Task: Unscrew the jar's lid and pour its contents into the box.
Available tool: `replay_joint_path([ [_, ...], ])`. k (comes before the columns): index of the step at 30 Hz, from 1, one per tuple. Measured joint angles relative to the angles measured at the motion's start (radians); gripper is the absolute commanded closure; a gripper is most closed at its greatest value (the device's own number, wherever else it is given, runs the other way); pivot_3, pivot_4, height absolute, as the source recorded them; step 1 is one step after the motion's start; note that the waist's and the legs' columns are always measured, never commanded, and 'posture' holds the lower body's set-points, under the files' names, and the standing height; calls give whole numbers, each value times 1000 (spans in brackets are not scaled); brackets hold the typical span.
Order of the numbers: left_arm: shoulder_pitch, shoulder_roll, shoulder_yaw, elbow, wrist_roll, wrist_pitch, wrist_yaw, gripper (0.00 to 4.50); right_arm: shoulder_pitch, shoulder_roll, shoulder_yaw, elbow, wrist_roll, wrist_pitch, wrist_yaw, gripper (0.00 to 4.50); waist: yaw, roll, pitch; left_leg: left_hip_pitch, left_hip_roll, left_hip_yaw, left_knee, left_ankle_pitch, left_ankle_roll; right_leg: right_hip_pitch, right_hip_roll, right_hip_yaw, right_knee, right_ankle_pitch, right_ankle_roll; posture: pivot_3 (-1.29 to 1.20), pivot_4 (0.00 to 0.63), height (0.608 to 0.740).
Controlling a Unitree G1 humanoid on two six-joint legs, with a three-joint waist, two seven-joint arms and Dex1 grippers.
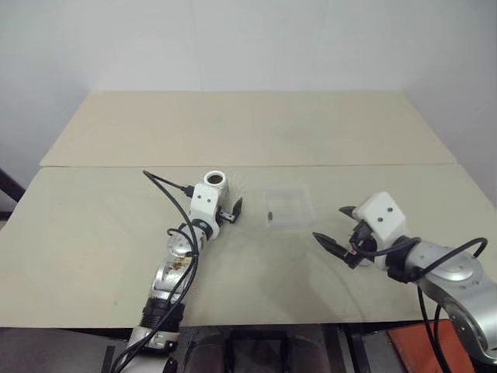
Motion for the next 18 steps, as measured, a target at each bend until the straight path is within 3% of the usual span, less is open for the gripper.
replay_joint_path([
  [8, 177, 35, -7, -257, 13, 50, 14, 18, -14, -5, 18, 20, -17, -16, 44, 0, 0, 0, 0, 0, 1, 0, 0, 0, 0, 0, 0, 1, -4, 0, 0, 0, 150, 740],
  [18, 357, 170, 5, -525, -37, 155, -74, 18, -10, -85, -37, 30, 6, -28, 153, 0, 1, 1, 0, 0, 1, 0, 0, -1, 1, -1, -1, 1, -4, 0, -1, 0, 150, 740],
])
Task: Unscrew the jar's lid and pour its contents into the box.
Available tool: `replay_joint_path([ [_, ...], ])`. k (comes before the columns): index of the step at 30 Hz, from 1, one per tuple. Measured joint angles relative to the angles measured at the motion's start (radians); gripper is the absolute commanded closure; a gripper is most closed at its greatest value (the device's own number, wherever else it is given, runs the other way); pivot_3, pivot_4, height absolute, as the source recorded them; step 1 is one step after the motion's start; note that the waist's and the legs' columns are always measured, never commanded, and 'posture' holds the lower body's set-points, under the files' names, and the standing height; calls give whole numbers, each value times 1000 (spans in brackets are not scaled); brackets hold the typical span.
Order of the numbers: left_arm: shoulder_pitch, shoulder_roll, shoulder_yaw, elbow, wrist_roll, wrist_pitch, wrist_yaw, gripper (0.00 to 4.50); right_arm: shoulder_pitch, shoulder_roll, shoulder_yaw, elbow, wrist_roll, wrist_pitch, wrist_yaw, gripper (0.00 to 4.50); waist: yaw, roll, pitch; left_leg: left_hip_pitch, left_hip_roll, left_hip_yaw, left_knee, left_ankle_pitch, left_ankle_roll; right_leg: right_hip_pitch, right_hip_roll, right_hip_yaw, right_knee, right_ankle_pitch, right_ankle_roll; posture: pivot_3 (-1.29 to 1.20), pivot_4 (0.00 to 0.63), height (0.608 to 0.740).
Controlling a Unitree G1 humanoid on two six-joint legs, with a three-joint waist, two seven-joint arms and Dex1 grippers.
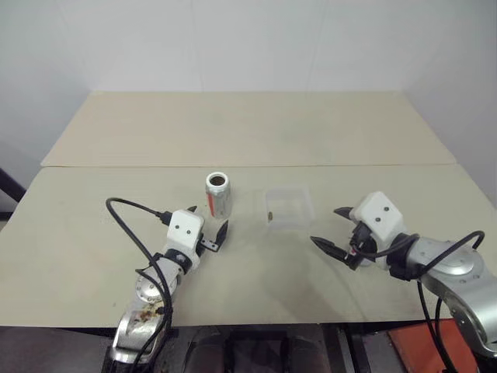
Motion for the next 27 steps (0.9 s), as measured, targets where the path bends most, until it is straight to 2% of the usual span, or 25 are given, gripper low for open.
replay_joint_path([
  [5, 63, 225, 121, -50, -121, -90, -239, 18, 119, -93, -171, 79, 37, -172, 247, 0, 0, 1, -1, 1, 0, 0, -1, -1, 1, 0, 0, 0, -1, -1, -1, 0, 150, 740],
  [9, -5, 288, 202, 67, -87, -203, -244, 18, 172, -132, -243, 130, 31, -300, 375, 0, 1, 2, -1, 3, 0, 0, -1, -3, 5, 2, 0, 0, -1, 0, -1, 0, 150, 740],
  [12, -29, 330, 287, 187, -91, -258, -267, 18, 192, -135, -270, 153, 17, -347, 410, 0, -5, 2, -1, 3, 0, 2, -1, -1, 1, 2, 0, 1, 0, 0, -1, 0, 150, 740],
  [15, 6, 371, 326, 218, -166, -283, -369, 18, 227, -134, -287, 151, 13, -358, 415, 0, -4, 2, -1, 2, 0, 2, -1, -1, 1, 1, 0, 1, -1, 0, -1, 0, 150, 740],
  [21, 85, 439, 342, 191, -398, -233, -625, 18, 295, -158, -341, 108, 13, -288, 409, 0, 3, 2, -1, 1, 1, 1, -1, 0, -1, 1, 0, 0, -1, 0, -1, 0, 150, 740],
  [27, 88, 488, 298, 170, -436, -218, -736, 18, 399, -158, -457, 59, 8, -246, 424, 0, 2, 3, -2, 3, 0, 1, -1, 0, 0, 2, 0, 1, -1, 0, -1, 0, 150, 740],
])
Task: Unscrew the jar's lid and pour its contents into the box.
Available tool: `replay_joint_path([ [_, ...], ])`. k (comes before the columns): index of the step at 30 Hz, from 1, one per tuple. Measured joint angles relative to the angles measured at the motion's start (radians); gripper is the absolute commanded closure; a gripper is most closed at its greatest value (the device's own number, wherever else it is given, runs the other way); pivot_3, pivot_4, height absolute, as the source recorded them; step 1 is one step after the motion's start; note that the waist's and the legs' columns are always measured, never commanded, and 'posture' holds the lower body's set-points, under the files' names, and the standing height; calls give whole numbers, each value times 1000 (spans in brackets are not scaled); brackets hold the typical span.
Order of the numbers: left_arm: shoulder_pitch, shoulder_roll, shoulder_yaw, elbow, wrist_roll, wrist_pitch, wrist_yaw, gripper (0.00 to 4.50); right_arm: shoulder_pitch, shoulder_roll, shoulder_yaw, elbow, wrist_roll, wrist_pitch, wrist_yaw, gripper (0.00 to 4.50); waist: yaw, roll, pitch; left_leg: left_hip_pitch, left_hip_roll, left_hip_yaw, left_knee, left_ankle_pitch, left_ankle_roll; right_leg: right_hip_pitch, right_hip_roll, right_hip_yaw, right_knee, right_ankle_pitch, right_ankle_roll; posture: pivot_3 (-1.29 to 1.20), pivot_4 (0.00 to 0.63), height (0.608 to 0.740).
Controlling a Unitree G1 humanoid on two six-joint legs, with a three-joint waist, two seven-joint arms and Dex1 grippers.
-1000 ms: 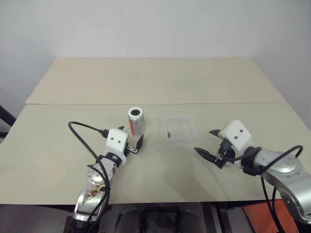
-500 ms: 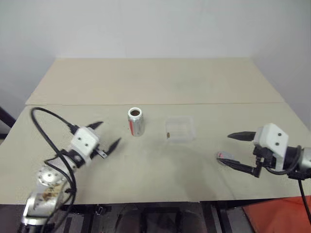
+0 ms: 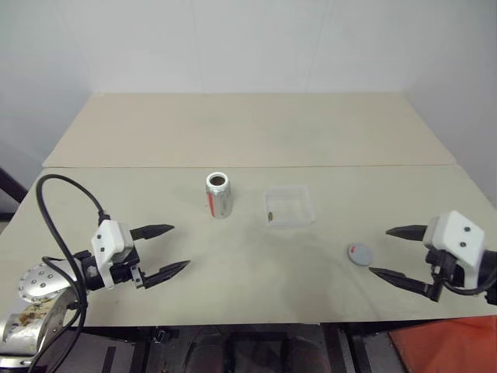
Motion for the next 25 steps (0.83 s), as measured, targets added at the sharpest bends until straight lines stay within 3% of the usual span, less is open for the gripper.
replay_joint_path([
  [5, 0, -3, -41, -7, 18, -1, 4, 18, 19, 4, -11, -27, -5, 9, -10, 0, -4, 0, 0, 0, 0, 0, 0, 0, 0, -1, 0, 1, 0, 0, 0, 0, 150, 740],
  [11, 98, -5, 8, -85, -33, 49, 31, 18, -4, 0, -5, -16, 5, 9, -5, 0, -5, 0, 0, 0, 0, 0, 0, 0, 0, -1, 0, 1, 0, 0, 0, 0, 150, 740],
  [25, 142, 11, 75, -115, -19, 71, 81, 18, -211, -20, 203, 57, -10, 21, -76, 0, -2, 0, 0, 0, 0, 1, -1, 0, 0, -2, 0, 1, 0, 0, -1, 0, 150, 740],
])
